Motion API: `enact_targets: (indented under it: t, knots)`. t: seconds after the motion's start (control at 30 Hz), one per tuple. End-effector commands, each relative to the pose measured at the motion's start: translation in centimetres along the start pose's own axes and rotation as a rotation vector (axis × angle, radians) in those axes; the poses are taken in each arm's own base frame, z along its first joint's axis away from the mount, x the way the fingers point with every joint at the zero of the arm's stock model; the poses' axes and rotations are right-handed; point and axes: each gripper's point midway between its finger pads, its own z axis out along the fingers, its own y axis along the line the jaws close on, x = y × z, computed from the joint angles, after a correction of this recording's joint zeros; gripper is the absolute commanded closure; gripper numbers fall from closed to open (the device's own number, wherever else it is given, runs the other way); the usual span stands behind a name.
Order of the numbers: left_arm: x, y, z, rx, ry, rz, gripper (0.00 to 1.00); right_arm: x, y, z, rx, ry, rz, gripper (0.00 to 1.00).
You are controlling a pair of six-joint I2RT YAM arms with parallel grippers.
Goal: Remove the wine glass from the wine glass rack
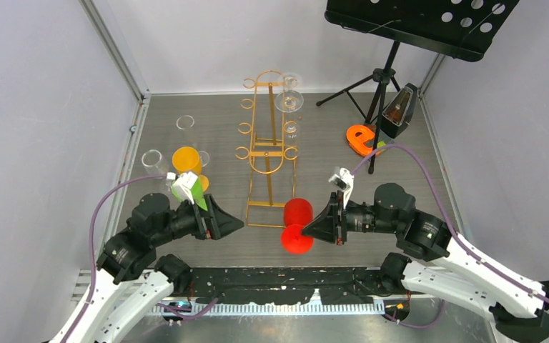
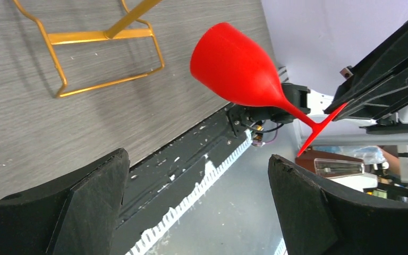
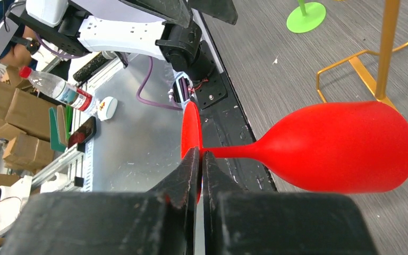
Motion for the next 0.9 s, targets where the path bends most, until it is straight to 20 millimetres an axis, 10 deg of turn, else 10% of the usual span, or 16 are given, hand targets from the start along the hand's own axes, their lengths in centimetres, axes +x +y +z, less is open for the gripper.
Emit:
enact_targets:
  t: [0.0, 0.87]
  knots:
    - [0.0, -1.9, -0.3, 0.094, -0.012, -0.065, 0.01, -3.5, 2.1, 1.0, -0.054, -0.119, -0.143, 0.94]
    - [2.3, -3.6, -0.7, 0.26, 0.054, -0.258, 0.0, -3.9, 8.9, 8.5, -0.213, -0.201, -0.65, 0.94]
